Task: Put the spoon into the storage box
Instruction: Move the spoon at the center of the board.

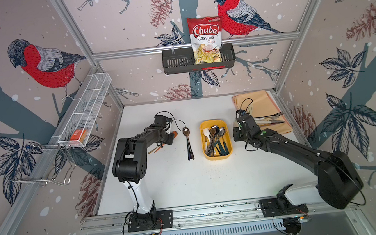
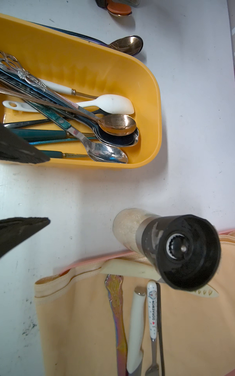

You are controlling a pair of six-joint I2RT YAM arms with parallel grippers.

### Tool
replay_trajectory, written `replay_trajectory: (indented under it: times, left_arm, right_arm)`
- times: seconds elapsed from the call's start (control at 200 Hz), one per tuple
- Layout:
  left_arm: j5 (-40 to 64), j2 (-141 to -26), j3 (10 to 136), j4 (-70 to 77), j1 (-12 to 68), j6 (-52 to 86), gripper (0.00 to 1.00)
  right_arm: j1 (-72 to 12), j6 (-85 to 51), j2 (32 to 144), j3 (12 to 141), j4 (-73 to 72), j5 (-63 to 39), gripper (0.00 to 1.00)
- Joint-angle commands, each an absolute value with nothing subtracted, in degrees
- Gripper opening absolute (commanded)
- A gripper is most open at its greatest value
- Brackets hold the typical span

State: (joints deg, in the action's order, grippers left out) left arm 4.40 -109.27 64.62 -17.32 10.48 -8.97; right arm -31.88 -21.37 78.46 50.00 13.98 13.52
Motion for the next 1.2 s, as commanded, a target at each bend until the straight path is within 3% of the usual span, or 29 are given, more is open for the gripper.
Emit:
replay_trajectory:
  times: [0.0,0.485,1.091,1.196]
  left_arm:
    - [4.7,-110.7,62.8,-29.2,11.3,-8.9,0.46]
    - [3.7,-109.5,61.4,-30.7,16.7,-4.2,0.43]
    - [9.1,-105.0,61.5,-32.7,19.8,13.2,0.37]
    - [5.3,-103.8,62.0,-33.6,20.8,13.7,0.4]
  right_arm:
    - [-32.0,-22.2,78.1,49.9,13.7,14.7,0.45]
    - [-32.3,-22.5,78.0,49.5,13.2,14.7,0.45]
    - [-33.3,-22.9,78.0,48.8,12.4,14.4,0.45]
    - [-33.6,-23.1,78.0,48.8,12.3,14.5,0.45]
